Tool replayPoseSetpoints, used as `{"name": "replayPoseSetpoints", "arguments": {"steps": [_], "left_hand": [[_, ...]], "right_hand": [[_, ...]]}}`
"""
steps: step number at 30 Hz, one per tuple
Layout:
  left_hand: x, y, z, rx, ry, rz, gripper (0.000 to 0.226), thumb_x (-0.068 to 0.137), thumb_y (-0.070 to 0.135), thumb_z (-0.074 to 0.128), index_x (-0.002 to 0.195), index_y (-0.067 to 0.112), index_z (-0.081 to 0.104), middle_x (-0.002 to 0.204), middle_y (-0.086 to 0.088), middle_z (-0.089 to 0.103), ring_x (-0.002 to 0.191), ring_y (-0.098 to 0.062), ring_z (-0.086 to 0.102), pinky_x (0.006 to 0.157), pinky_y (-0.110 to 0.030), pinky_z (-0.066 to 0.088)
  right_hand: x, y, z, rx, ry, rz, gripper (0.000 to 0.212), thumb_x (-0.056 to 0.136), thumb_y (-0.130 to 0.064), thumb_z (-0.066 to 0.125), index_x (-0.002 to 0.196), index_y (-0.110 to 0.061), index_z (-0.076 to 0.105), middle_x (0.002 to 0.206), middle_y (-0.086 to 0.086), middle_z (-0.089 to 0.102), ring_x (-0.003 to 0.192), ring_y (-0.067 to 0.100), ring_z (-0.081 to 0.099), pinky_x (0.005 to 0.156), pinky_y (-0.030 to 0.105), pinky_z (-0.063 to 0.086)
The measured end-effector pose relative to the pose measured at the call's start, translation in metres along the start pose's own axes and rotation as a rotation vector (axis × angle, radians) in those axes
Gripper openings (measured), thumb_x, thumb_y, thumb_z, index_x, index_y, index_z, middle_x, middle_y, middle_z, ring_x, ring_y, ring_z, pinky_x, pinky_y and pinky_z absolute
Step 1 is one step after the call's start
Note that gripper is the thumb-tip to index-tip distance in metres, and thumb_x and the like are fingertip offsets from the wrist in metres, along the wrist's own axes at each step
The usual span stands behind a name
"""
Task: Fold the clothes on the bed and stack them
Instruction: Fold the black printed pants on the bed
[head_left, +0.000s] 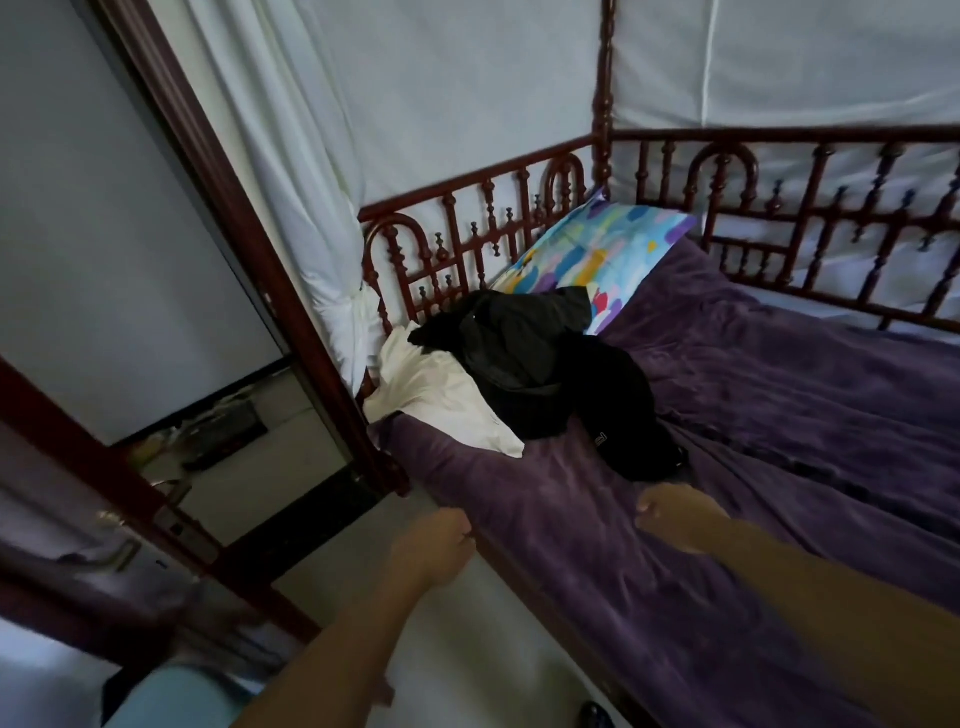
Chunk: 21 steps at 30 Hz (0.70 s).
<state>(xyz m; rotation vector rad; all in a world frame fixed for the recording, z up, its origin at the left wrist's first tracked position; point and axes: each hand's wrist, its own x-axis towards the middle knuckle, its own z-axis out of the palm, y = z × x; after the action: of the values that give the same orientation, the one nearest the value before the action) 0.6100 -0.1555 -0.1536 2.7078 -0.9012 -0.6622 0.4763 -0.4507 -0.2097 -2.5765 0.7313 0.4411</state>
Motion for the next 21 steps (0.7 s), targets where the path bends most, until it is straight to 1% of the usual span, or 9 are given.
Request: {"name": "replayPoseSetpoints", "arguments": {"steps": [2,4,5,6,8,11,15,19,21], "left_hand": [[0.047,-0.011,-0.01,-0.02,0.024,-0.005,0.011,0.092,0.02,0.051,0.081,0.024,0.051,0.1,-0.005,0.061,0.101,-0.024,0.06,0.073,-0.027,0.039],[0.09,-0.015,-0.023,-0.041,-0.004,-0.008,0.011,0.09,0.021,0.053,0.08,0.026,0.054,0.096,-0.002,0.062,0.1,-0.025,0.062,0.078,-0.027,0.045],[0.111,-0.015,-0.029,-0.018,-0.033,-0.007,0.007,0.091,0.022,0.054,0.088,0.023,0.06,0.102,-0.003,0.064,0.104,-0.025,0.061,0.085,-0.028,0.047],[0.132,-0.017,-0.034,-0.013,-0.051,-0.01,0.013,0.091,0.023,0.054,0.1,0.019,0.063,0.111,-0.004,0.064,0.108,-0.024,0.06,0.092,-0.028,0.045],[0.175,-0.022,-0.044,-0.011,-0.064,-0.041,0.026,0.091,0.028,0.054,0.114,0.018,0.062,0.121,-0.004,0.062,0.112,-0.024,0.057,0.097,-0.028,0.043],[0.233,-0.029,-0.048,-0.012,-0.084,-0.042,0.029,0.089,0.033,0.054,0.115,0.024,0.061,0.124,-0.001,0.062,0.112,-0.021,0.057,0.097,-0.028,0.043],[0.291,-0.029,-0.043,-0.017,-0.155,0.001,0.024,0.088,0.032,0.057,0.108,0.022,0.064,0.119,0.0,0.064,0.111,-0.018,0.057,0.098,-0.028,0.042],[0.361,-0.021,-0.038,-0.03,-0.239,0.078,0.022,0.087,0.029,0.058,0.107,0.021,0.066,0.108,0.0,0.066,0.104,-0.019,0.06,0.091,-0.031,0.046],[0.394,-0.014,-0.033,-0.042,-0.285,0.111,0.022,0.088,0.029,0.057,0.107,0.023,0.065,0.104,0.001,0.066,0.102,-0.018,0.06,0.088,-0.031,0.048]], "right_hand": [[0.046,0.0,0.004,0.027,-0.016,0.011,0.032,0.092,-0.039,0.054,0.119,-0.024,0.062,0.124,-0.001,0.059,0.112,0.021,0.056,0.093,0.033,0.046],[0.092,0.002,0.007,0.069,-0.049,0.043,0.033,0.093,-0.039,0.054,0.121,-0.024,0.06,0.126,0.0,0.057,0.113,0.022,0.056,0.092,0.033,0.046],[0.112,0.003,0.008,0.078,-0.072,0.061,0.034,0.093,-0.04,0.054,0.123,-0.025,0.059,0.127,0.0,0.056,0.113,0.022,0.056,0.091,0.033,0.045],[0.13,0.004,0.009,0.085,-0.097,0.077,0.036,0.092,-0.041,0.055,0.124,-0.026,0.059,0.129,0.0,0.055,0.114,0.022,0.056,0.091,0.032,0.045],[0.163,0.007,0.011,0.1,-0.141,0.109,0.039,0.09,-0.044,0.055,0.125,-0.026,0.057,0.131,0.0,0.054,0.115,0.022,0.055,0.091,0.033,0.045],[0.2,0.011,0.007,0.108,-0.185,0.15,0.04,0.087,-0.048,0.054,0.121,-0.026,0.059,0.127,0.0,0.055,0.114,0.025,0.055,0.09,0.033,0.046],[0.234,0.02,-0.002,0.123,-0.202,0.224,0.035,0.084,-0.047,0.052,0.112,-0.028,0.064,0.123,0.0,0.06,0.112,0.025,0.057,0.091,0.034,0.048],[0.262,0.035,-0.012,0.152,-0.185,0.348,0.036,0.091,-0.041,0.05,0.121,-0.023,0.062,0.129,0.003,0.057,0.118,0.026,0.055,0.094,0.033,0.047],[0.276,0.049,-0.011,0.163,-0.186,0.416,0.039,0.092,-0.045,0.052,0.124,-0.024,0.06,0.13,0.003,0.057,0.118,0.025,0.055,0.093,0.032,0.046]]}}
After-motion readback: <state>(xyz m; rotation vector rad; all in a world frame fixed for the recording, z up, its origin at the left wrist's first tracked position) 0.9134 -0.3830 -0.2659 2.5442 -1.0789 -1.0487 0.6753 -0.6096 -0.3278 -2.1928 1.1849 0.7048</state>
